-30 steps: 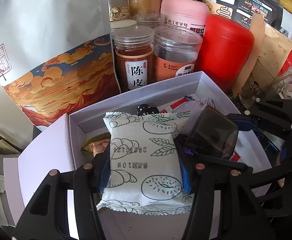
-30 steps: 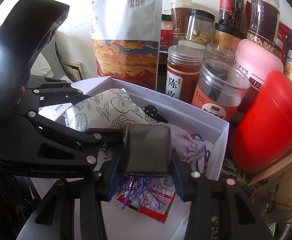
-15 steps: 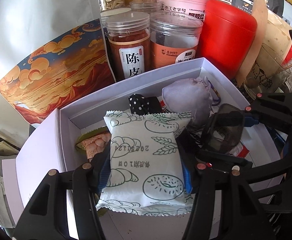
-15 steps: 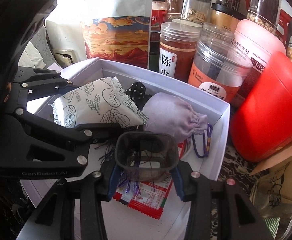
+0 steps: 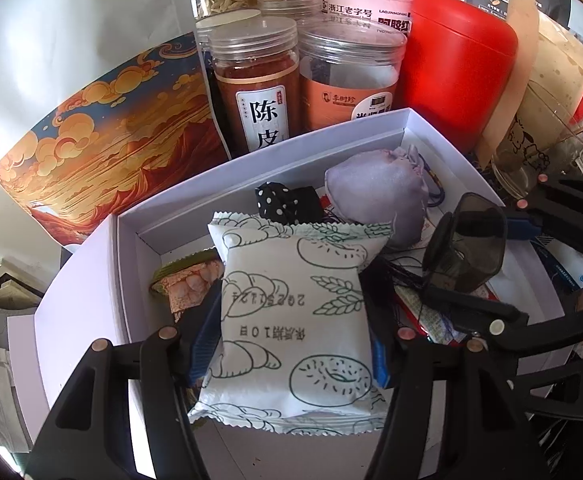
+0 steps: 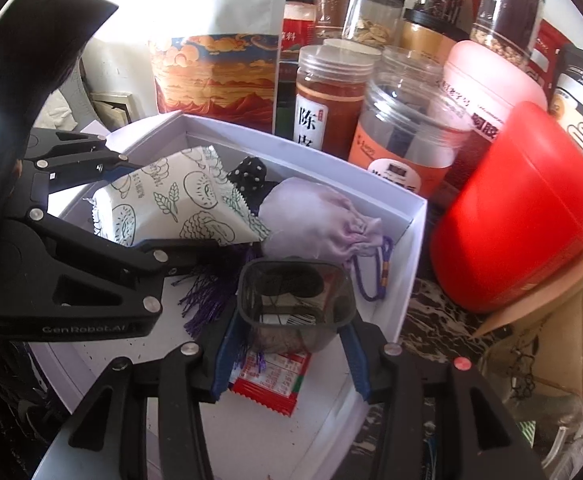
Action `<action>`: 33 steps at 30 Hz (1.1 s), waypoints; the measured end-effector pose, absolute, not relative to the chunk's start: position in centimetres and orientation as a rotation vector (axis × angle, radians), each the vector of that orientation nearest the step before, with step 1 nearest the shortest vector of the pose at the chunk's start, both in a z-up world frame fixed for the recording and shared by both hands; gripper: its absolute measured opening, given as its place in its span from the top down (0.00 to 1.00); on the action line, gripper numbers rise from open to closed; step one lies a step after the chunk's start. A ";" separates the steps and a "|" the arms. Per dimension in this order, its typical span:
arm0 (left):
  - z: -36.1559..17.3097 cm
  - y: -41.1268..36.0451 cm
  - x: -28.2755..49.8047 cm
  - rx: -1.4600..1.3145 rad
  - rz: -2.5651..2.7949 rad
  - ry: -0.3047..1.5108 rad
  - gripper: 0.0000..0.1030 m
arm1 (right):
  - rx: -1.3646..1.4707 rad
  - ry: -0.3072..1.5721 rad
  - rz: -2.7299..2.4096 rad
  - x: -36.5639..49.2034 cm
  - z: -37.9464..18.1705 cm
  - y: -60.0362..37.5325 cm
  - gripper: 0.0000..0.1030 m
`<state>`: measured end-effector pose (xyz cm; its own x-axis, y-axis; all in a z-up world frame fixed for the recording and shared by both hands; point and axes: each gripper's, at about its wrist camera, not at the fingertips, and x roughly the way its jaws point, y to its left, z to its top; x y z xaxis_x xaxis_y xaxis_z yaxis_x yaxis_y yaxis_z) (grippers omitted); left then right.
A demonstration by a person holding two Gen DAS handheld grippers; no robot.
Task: Organize objects
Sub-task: 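Lower and release the white packet in the box while right tool releases the dark case, then withdraw both open tools from the box back over the table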
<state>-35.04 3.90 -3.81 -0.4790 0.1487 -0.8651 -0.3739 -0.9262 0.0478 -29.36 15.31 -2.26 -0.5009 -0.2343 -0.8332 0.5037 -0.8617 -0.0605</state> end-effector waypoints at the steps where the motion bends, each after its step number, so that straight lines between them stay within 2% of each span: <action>1: -3.7 3.9 -35.0 -1.396 2.448 0.328 0.43 | 1.246 0.413 -2.367 -29.3 -2.1 15.3 0.52; 3: -3.5 3.7 -34.8 -1.396 2.456 0.307 0.42 | 1.236 0.416 -2.376 -29.0 -1.6 15.4 0.49; 8: -2.7 3.2 -34.3 -1.422 2.465 0.229 0.41 | 1.219 0.418 -2.402 -28.5 -0.7 15.5 0.49; 33: 6.0 0.8 -29.7 -1.292 2.665 0.289 0.41 | 1.157 0.363 -2.546 -24.1 7.0 17.8 0.49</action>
<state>-29.70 0.79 5.95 -0.6121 0.0640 -0.7882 -0.2316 -0.9675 0.1014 -24.12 17.85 7.03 -0.6206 -0.1823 -0.7626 0.3881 -0.9165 -0.0968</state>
